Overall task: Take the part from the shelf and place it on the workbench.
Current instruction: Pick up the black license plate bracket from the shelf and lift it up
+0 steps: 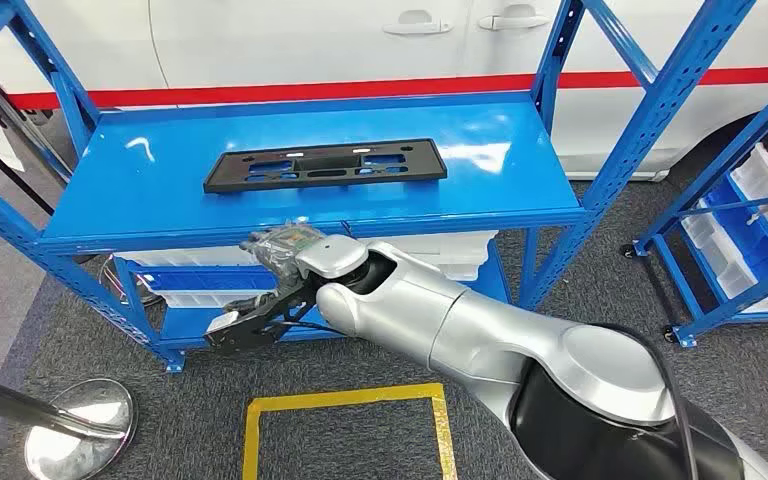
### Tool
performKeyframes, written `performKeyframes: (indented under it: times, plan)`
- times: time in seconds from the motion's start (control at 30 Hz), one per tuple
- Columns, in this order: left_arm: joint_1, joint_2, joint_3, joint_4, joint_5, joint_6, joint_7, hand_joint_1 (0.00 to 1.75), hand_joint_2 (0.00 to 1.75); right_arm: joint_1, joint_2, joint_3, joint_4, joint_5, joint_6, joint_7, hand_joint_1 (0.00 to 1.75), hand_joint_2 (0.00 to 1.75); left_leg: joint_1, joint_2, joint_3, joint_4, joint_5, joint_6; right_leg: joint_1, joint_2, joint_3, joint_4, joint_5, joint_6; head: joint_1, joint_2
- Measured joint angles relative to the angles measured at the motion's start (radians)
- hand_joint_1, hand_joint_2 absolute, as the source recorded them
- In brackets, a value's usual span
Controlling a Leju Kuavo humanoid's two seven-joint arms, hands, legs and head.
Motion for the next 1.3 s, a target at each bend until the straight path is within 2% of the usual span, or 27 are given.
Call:
performKeyframes:
  times: [0.07, 0.13, 0.17, 0.2, 0.27, 0.37, 0.4, 0.47, 0.5, 0.53, 0.57, 0.6, 0.63, 0.67, 0.7, 0.73, 0.8, 0.87, 0.93, 1.0, 1.03, 1.07, 1.1, 1.13, 1.2, 1.27, 1.3]
  plan:
    - [0.0, 0.0, 0.0, 0.0, 0.0, 0.0, 0.0, 0.0, 0.0, 0.001, 0.0, 0.003, -0.001, -0.001, 0.0, 0.0, 0.0, 0.0, 0.0, -0.001, 0.001, 0.003, -0.003, -0.001, -0.001, 0.0, 0.015, -0.038, 0.033, -0.001, 0.0, 0.0]
    - [0.001, 0.0, 0.0, 0.0, -0.001, 0.0, 0.002, 0.0, 0.0, 0.001, 0.0, 0.007, -0.006, -0.002, -0.002, 0.001, 0.0, 0.0, 0.0, -0.002, 0.004, 0.011, -0.011, -0.005, 0.0, 0.0, 0.07, -0.161, 0.103, -0.008, 0.0, 0.0]
    - [0.0, -0.001, 0.0, 0.0, -0.001, 0.0, 0.002, 0.0, 0.0, 0.0, 0.0, 0.008, -0.008, -0.002, -0.002, 0.001, 0.0, 0.0, -0.002, -0.003, 0.004, 0.016, -0.016, -0.008, 0.002, 0.0, 0.099, -0.224, 0.128, -0.012, 0.0, 0.0]
    - [0.0, -0.002, 0.001, 0.0, -0.001, 0.0, 0.003, 0.0, 0.0, 0.0, 0.001, 0.01, -0.011, -0.003, -0.003, 0.001, 0.0, 0.0, -0.003, -0.003, 0.003, 0.019, -0.019, -0.013, 0.004, 0.0, 0.118, -0.265, 0.14, -0.015, 0.0, 0.0]
    - [-0.001, -0.003, 0.001, 0.0, -0.001, 0.0, 0.003, 0.0, 0.0, 0.0, 0.001, 0.013, -0.013, -0.006, -0.004, 0.002, 0.0, 0.0, -0.005, -0.003, 0.002, 0.02, -0.021, -0.023, 0.009, 0.002, 0.125, -0.285, 0.139, -0.02, 0.0, 0.0]
    - [-0.001, -0.004, 0.001, 0.0, -0.002, 0.0, 0.003, 0.0, 0.0, -0.002, 0.002, 0.015, -0.017, -0.014, -0.005, 0.003, 0.0, 0.0, -0.002, -0.002, 0.001, 0.035, -0.037, -0.038, 0.001, 0.002, 0.135, -0.296, 0.142, -0.031, 0.0, 0.0]
    - [-0.001, -0.004, 0.001, 0.0, -0.003, 0.0, 0.003, 0.0, 0.0, -0.004, 0.003, 0.015, -0.019, -0.016, -0.005, 0.003, 0.0, 0.0, -0.001, -0.002, -0.014, 0.069, -0.057, -0.043, -0.002, 0.0, 0.139, -0.301, 0.143, -0.035, -0.001, 0.0]
    - [-0.002, -0.004, 0.001, 0.0, -0.005, -0.001, 0.002, 0.0, 0.0, -0.005, 0.004, 0.016, -0.019, -0.018, -0.005, 0.003, 0.0, 0.0, 0.001, -0.001, -0.073, 0.186, -0.109, -0.052, -0.003, -0.002, 0.144, -0.303, 0.141, -0.04, -0.001, 0.0]
    - [-0.001, -0.004, 0.001, 0.0, -0.006, -0.001, 0.002, 0.0, 0.0, -0.005, 0.004, 0.017, -0.019, -0.02, -0.005, 0.003, 0.0, 0.0, 0.002, -0.001, -0.105, 0.242, -0.126, -0.055, -0.002, -0.003, 0.144, -0.303, 0.14, -0.042, -0.001, 0.0]
    - [0.0, -0.004, 0.001, 0.0, -0.007, -0.001, 0.001, 0.0, 0.0, -0.003, 0.004, 0.019, -0.019, -0.023, -0.005, 0.003, 0.0, 0.0, 0.002, -0.001, -0.125, 0.273, -0.126, -0.057, -0.002, -0.003, 0.145, -0.302, 0.139, -0.043, -0.001, 0.0]
    - [0.001, -0.004, 0.001, 0.0, -0.008, -0.001, 0.0, 0.0, 0.0, -0.002, 0.004, 0.021, -0.019, -0.029, -0.005, 0.003, 0.0, 0.0, 0.003, -0.001, -0.128, 0.268, -0.107, -0.057, -0.002, -0.002, 0.147, -0.302, 0.137, -0.043, -0.001, 0.0]
    - [0.002, -0.004, 0.001, 0.0, -0.009, 0.0, 0.0, 0.0, 0.0, -0.003, 0.004, 0.023, -0.019, -0.035, -0.005, 0.003, 0.0, 0.0, 0.003, -0.001, -0.114, 0.227, -0.073, -0.056, -0.002, -0.001, 0.15, -0.302, 0.136, -0.042, -0.001, 0.0]
    - [0.003, -0.003, 0.002, 0.0, -0.01, 0.0, 0.0, 0.0, 0.0, -0.004, 0.004, 0.024, -0.019, -0.042, -0.006, 0.002, 0.0, 0.0, 0.003, 0.0, -0.086, 0.162, -0.033, -0.053, -0.002, 0.0, 0.153, -0.302, 0.133, -0.041, -0.001, 0.0]
    - [0.003, -0.003, 0.002, 0.0, -0.011, 0.0, 0.0, 0.0, 0.0, -0.007, 0.004, 0.024, -0.019, -0.048, -0.006, 0.001, 0.0, 0.0, 0.001, 0.0, -0.057, 0.099, -0.006, -0.05, 0.0, 0.001, 0.156, -0.301, 0.13, -0.038, -0.001, 0.0]
    - [0.002, -0.003, 0.002, 0.0, -0.011, 0.0, 0.0, 0.0, 0.0, -0.011, 0.005, 0.024, -0.019, -0.053, -0.007, 0.0, 0.0, 0.0, -0.001, 0.0, -0.035, 0.049, 0.009, -0.045, 0.002, 0.001, 0.157, -0.3, 0.128, -0.034, -0.001, 0.0]
    - [0.001, -0.002, 0.002, 0.0, -0.012, 0.0, 0.0, 0.0, 0.0, -0.015, 0.005, 0.024, -0.019, -0.057, -0.007, -0.001, 0.0, 0.0, -0.004, -0.001, -0.022, 0.021, 0.013, -0.04, 0.003, 0.001, 0.157, -0.3, 0.127, -0.03, -0.001, 0.0]
    - [-0.001, -0.001, 0.003, 0.0, -0.013, 0.0, 0.0, 0.0, 0.0, -0.02, 0.005, 0.024, -0.02, -0.058, -0.008, -0.003, 0.0, 0.0, -0.007, -0.002, -0.016, 0.009, 0.007, -0.03, 0.004, 0.0, 0.157, -0.302, 0.126, -0.019, -0.001, 0.0]
    - [0.0, -0.001, 0.003, 0.0, -0.016, 0.0, 0.001, 0.0, 0.0, -0.025, 0.005, 0.026, -0.023, -0.056, -0.009, -0.004, 0.0, 0.0, -0.003, -0.001, -0.009, -0.001, 0.01, -0.018, 0.004, -0.001, 0.155, -0.288, 0.114, -0.008, 0.0, 0.0]
    - [0.001, -0.001, 0.003, 0.0, -0.018, 0.0, 0.002, 0.0, 0.0, -0.03, 0.005, 0.028, -0.025, -0.054, -0.009, -0.005, 0.0, 0.0, 0.0, 0.001, -0.003, -0.008, 0.012, -0.007, 0.002, -0.001, 0.118, -0.207, 0.067, -0.001, 0.0, 0.0]
    - [0.0, -0.001, 0.004, 0.0, -0.018, 0.0, 0.002, 0.0, 0.0, -0.03, 0.004, 0.031, -0.025, -0.054, -0.01, -0.006, 0.0, 0.0, -0.001, 0.001, -0.003, -0.008, 0.01, 0.0, -0.001, -0.001, 0.049, -0.075, 0.009, 0.002, 0.0, 0.0]
    - [0.0, 0.0, 0.005, 0.0, -0.018, 0.0, 0.001, 0.0, 0.0, -0.028, 0.003, 0.032, -0.025, -0.054, -0.009, -0.006, 0.0, 0.0, -0.001, 0.0, -0.002, -0.007, 0.009, 0.001, -0.001, -0.001, 0.023, -0.032, 0.001, 0.003, 0.0, 0.0]
    - [0.0, 0.0, 0.006, 0.0, -0.018, 0.0, 0.001, 0.0, 0.0, -0.027, 0.002, 0.033, -0.025, -0.054, -0.008, -0.006, 0.0, 0.0, -0.002, -0.003, -0.002, -0.005, 0.007, 0.001, -0.002, -0.001, 0.015, -0.024, 0.012, 0.003, 0.0, 0.0]
    - [0.001, 0.0, 0.007, 0.0, -0.018, 0.0, 0.001, 0.0, 0.0, -0.027, 0.001, 0.034, -0.025, -0.054, -0.007, -0.007, 0.0, 0.0, -0.002, -0.008, -0.001, -0.001, 0.004, 0.0, -0.003, -0.001, 0.027, -0.057, 0.043, 0.002, 0.0, 0.0]
    - [0.0, 0.0, 0.008, 0.0, -0.018, 0.0, 0.0, 0.0, 0.0, -0.029, 0.001, 0.035, -0.026, -0.054, -0.005, -0.007, 0.0, 0.0, -0.002, -0.014, 0.001, 0.003, 0.0, -0.003, -0.003, 0.004, 0.055, -0.121, 0.083, 0.0, 0.0, 0.0]
    - [-0.001, -0.001, 0.009, 0.001, -0.018, -0.001, 0.0, 0.0, 0.0, -0.033, 0.001, 0.038, -0.027, -0.053, -0.004, -0.01, 0.0, 0.0, -0.002, -0.024, -0.001, 0.013, -0.008, -0.009, -0.004, 0.03, 0.112, -0.244, 0.134, -0.007, 0.0, 0.0]
    - [-0.004, -0.003, 0.009, 0.001, -0.019, -0.001, 0.0, 0.0, 0.0, -0.035, 0.0, 0.04, -0.027, -0.052, -0.008, -0.013, 0.0, 0.0, 0.0, -0.03, -0.005, 0.016, -0.01, -0.019, 0.0, 0.044, 0.132, -0.287, 0.138, -0.012, 0.0, 0.0]
    - [-0.005, -0.004, 0.009, 0.001, -0.019, 0.0, 0.0, 0.0, 0.0, -0.037, 0.0, 0.04, -0.027, -0.052, -0.012, -0.014, 0.0, 0.0, 0.0, -0.033, -0.006, 0.015, -0.01, -0.026, 0.001, 0.04, 0.133, -0.292, 0.138, -0.014, 0.0, 0.0]
